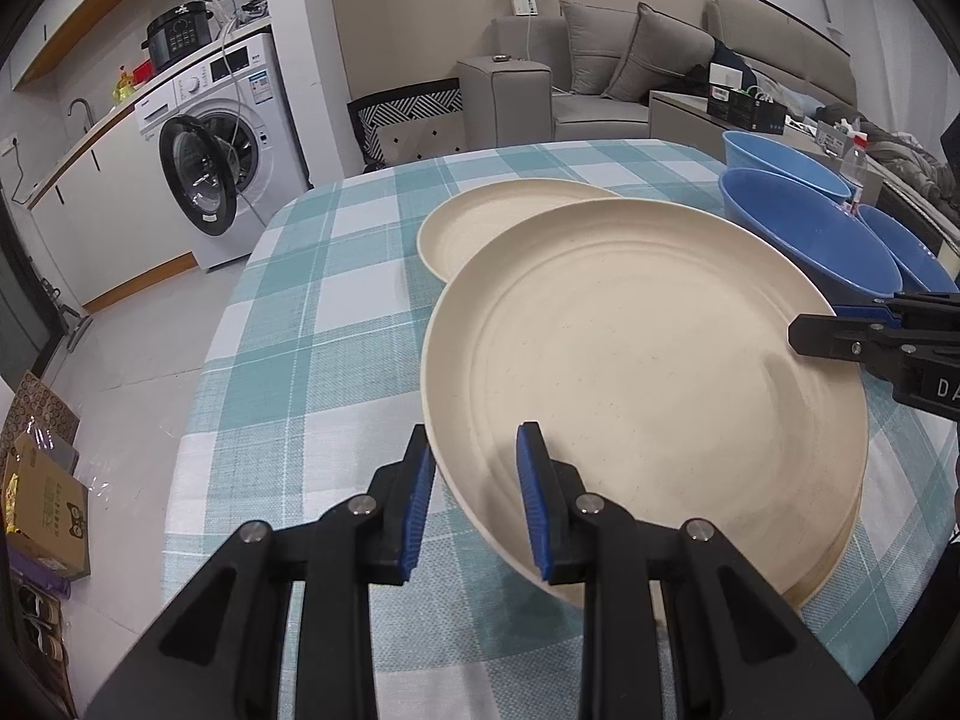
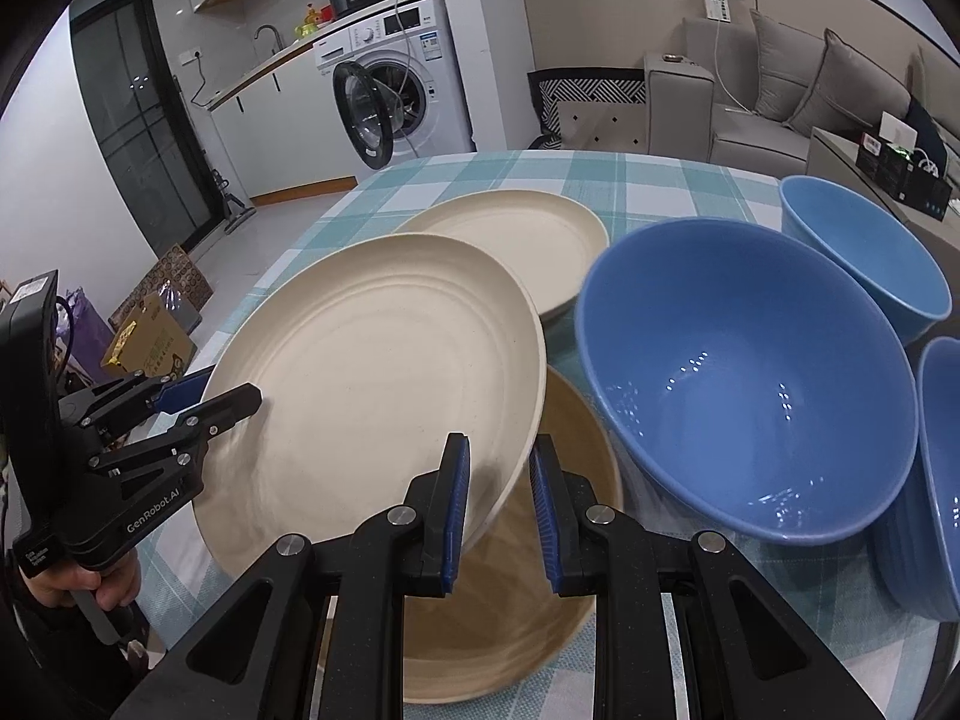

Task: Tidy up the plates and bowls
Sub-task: 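Lift the cream plate with both grippers and carry it toward another plate, then lower the held plate onto the other cream plate and open both grippers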

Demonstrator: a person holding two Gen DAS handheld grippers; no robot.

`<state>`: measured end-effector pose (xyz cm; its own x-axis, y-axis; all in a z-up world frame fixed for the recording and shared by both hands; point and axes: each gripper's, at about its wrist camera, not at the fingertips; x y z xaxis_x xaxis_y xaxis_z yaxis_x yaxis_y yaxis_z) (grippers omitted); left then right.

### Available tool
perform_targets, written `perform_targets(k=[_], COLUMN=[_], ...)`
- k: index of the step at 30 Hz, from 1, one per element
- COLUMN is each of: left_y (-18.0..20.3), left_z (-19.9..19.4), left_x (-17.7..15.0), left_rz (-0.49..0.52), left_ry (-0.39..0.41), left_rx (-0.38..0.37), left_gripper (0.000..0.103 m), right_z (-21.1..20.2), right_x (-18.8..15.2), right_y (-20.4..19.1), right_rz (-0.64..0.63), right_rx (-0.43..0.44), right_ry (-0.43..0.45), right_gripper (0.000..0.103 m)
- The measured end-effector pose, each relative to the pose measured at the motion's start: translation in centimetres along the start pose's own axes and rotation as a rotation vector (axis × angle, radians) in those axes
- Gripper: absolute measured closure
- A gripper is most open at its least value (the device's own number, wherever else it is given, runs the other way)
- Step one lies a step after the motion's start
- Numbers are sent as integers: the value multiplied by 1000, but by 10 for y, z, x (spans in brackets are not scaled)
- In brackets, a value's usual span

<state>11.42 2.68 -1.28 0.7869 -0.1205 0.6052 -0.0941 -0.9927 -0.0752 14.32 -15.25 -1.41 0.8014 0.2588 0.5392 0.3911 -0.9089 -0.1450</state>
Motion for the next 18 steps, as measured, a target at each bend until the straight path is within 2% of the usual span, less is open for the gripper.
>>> perform_targets(k=[18], left_y=[16], left_z=[9], left_x=[-4], left_rz=[49], left_ry=[-39], left_rx=[21], left_gripper=[77], right_z=[-1], right_x=[-20], right_y=[7], right_rz=[0], right_rx=[-10], right_ry=[-13], right_gripper=[82])
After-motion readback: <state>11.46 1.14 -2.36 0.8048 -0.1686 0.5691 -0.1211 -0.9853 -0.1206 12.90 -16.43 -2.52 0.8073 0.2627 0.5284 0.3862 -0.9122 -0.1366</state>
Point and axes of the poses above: each gripper's, at about its wrist camera, not at the fingertips, and z roughly the way its jaws point, y to its right, x to its top, and after that the axes turned 6 degrees about -y, right-handed
